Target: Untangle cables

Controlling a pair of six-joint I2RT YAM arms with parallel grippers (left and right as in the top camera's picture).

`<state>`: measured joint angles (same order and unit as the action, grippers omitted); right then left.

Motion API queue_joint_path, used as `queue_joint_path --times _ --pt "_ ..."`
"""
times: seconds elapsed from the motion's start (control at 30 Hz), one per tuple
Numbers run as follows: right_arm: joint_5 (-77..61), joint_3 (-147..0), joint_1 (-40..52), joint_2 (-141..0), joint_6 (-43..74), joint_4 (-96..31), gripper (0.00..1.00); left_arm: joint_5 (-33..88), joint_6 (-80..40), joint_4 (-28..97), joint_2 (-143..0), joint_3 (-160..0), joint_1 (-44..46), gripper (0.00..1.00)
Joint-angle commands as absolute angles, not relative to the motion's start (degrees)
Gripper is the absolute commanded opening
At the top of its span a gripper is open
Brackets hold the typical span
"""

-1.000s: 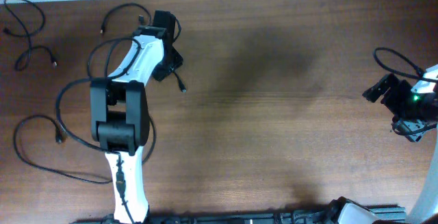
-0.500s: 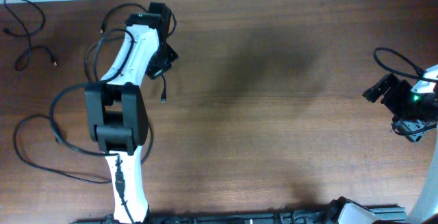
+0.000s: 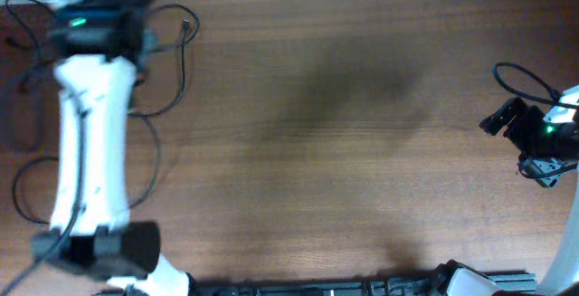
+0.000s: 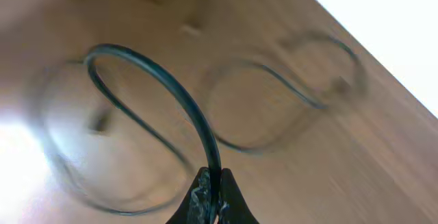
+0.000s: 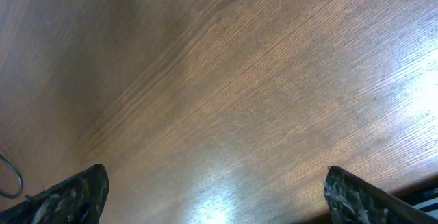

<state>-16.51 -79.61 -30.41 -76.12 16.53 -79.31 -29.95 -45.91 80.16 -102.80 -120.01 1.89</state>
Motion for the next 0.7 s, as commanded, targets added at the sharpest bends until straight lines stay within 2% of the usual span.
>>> queue_joint_path --times 0.0,0.1,0.2,0.3,0.47,0.67 --pt "-15.97 -80.42 -30.68 -76.03 16.97 -79.29 0.99 -37.93 -54.30 88.09 -98.67 -120.86 -7.01 0.00" --pt "-15.97 -80.42 -30.68 -76.03 16.97 -79.29 0.99 -36.88 -69.23 96.75 -98.89 -120.57 -14.35 0.00" --pt "-15.99 -80.42 -30.68 -76.03 16.97 -79.29 0.99 -31.40 -70.26 96.71 -99.35 -116.09 -22.57 0.00" --pt "-15.99 -80.42 -30.68 -76.03 16.97 -79.29 0.99 -31.24 -73.60 94.91 -99.42 -110.72 -26.46 0.00" --pt "-15.99 -80.42 -30.68 -76.03 16.97 -79.29 0.99 -31.24 -73.76 84.55 -99.42 -97.80 -30.57 0.00" --pt "-15.99 -80.42 -30.68 -76.03 16.97 -79.29 0.99 -29.61 -73.73 66.32 -99.42 -82.13 -34.30 0.00"
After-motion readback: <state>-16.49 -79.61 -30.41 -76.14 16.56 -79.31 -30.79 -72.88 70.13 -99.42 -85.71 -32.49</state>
